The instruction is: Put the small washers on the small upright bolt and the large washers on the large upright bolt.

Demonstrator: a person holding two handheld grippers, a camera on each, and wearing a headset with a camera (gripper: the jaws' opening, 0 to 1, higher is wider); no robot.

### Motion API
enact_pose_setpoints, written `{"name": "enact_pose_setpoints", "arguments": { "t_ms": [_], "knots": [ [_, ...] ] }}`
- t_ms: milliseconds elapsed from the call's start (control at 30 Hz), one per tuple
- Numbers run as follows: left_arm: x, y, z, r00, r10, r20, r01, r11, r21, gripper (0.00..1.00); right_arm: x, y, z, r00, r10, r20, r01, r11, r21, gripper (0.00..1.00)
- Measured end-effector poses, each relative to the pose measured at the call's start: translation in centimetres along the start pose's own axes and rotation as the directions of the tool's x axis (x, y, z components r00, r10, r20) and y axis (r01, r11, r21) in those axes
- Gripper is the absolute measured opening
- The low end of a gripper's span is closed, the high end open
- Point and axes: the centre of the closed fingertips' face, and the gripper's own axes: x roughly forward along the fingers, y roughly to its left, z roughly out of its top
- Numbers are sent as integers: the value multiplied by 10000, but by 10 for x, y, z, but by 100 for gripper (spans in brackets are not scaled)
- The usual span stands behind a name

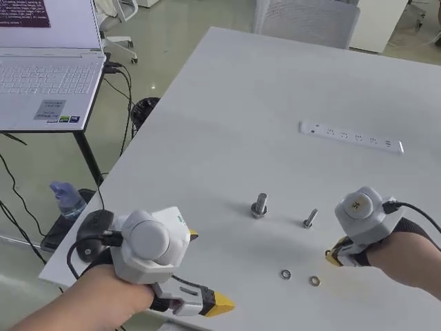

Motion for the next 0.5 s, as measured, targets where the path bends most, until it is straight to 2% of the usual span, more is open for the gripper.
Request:
{"name": "enact_pose_setpoints", "arguments": {
  "t_ms": [233, 500],
  "knots": [
    [1, 2, 1, 10000, -22, -56, 22, 10000, 65, 80, -10, -8, 14, 9998, 78, 193, -80, 9999, 121, 12],
    [3, 1, 3, 10000, -27, -60, 28, 9999, 105, 80, -17, -20, 30, 9990, -50, 435, 49, 10000, 24, 12]
  ]
}}
